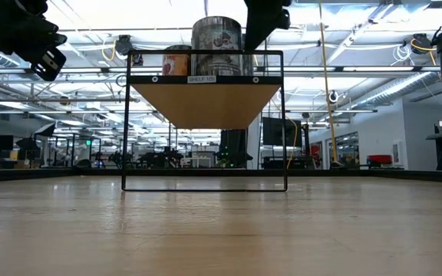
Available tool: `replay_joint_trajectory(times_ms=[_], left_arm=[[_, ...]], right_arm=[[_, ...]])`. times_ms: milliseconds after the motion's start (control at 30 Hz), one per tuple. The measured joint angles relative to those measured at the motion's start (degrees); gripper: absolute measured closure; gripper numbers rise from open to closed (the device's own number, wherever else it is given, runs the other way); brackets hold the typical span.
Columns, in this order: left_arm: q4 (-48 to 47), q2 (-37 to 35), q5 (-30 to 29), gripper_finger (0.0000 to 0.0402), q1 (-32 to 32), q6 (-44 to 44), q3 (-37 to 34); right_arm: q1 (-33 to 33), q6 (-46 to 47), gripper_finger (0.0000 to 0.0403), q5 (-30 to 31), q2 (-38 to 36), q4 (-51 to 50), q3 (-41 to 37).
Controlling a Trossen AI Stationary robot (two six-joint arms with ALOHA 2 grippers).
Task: Pick & Place candle stick holders
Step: Put the brown scented candle on the shelf, then return to Home Position
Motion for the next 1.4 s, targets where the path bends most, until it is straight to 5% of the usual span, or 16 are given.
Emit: replay_joint_trajectory(times_ms=[567, 800, 1100, 1400], left_arm=[[-0.02, 0.0, 0.07, 0.0321, 0.0, 0.64, 0.0], [0.0, -0.01, -0.01, 0.0321, 0.0, -2.29, 0.0], [0.0, 0.0, -0.02, 0.0321, 0.0, -5.92, 0.0], [6.83, 0.0, 1.2, 0.0321, 0.0, 3.46, 0.0]], right_arm=[[0.04, 1.82, 0.0403, 0.45, -4.24, -0.47, 0.02], [6.36, 2.62, 0.0403, 13.92, -14.34, -0.67, -1.6], [13.16, 5.44, 0.0403, 18.43, -32.66, 16.73, -24.75], [16.2, -1.0, 0.0403, 18.17, -48.64, 36.11, -48.24]])
